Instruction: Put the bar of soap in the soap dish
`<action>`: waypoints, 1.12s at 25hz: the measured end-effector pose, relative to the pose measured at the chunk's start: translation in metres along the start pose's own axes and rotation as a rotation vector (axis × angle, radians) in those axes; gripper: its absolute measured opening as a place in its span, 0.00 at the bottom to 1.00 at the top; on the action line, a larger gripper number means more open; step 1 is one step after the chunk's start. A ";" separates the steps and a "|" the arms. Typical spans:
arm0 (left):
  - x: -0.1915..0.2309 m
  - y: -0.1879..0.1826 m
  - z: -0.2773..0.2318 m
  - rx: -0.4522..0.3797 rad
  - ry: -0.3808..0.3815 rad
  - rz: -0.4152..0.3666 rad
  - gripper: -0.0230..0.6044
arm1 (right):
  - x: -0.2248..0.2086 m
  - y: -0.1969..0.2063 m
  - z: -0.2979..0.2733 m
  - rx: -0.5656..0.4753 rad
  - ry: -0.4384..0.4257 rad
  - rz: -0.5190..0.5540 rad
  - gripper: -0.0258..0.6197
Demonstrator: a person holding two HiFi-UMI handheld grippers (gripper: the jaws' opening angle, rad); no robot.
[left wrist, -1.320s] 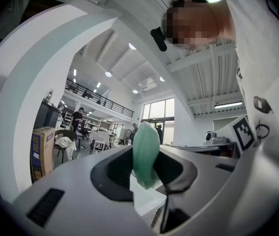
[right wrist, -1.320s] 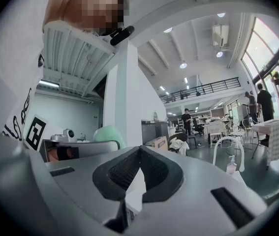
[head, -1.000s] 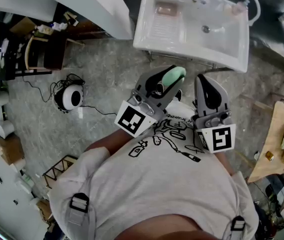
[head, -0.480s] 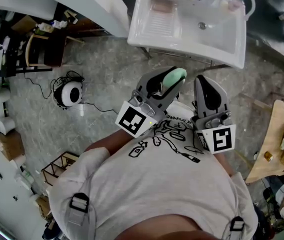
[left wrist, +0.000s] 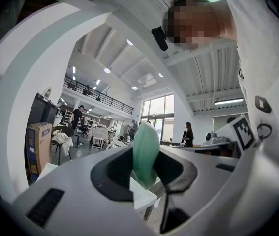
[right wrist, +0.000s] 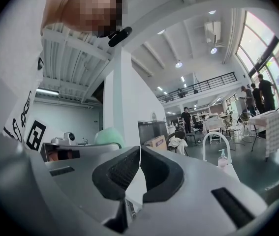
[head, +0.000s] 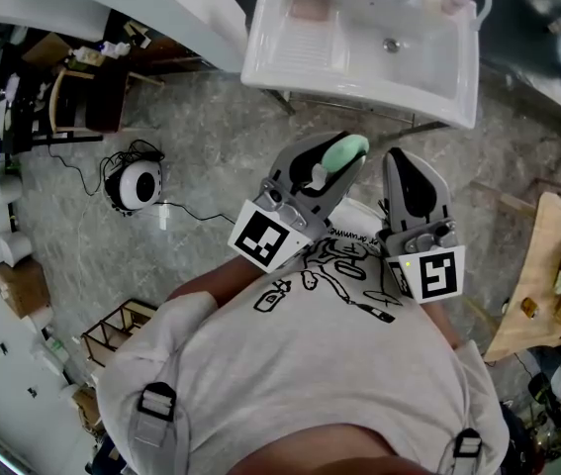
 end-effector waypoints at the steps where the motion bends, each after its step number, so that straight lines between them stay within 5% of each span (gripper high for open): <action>1: 0.000 0.000 -0.001 0.001 0.000 0.001 0.23 | -0.001 0.000 0.000 0.000 0.003 -0.001 0.08; 16: 0.024 -0.001 -0.041 -0.014 0.037 0.013 0.23 | -0.031 -0.002 -0.026 -0.008 0.039 0.013 0.08; 28: 0.109 -0.013 -0.084 -0.014 0.012 0.021 0.23 | -0.067 -0.001 -0.120 0.028 0.007 0.013 0.08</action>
Point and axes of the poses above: the fingertips, and each gripper's own axes: z backward along the fingers, x to its left, y out of its underside, the point moved 5 cm from there along z, backward along the fingers, and after that the axes turned 14 degrees about -y, right-handed, at the moved point
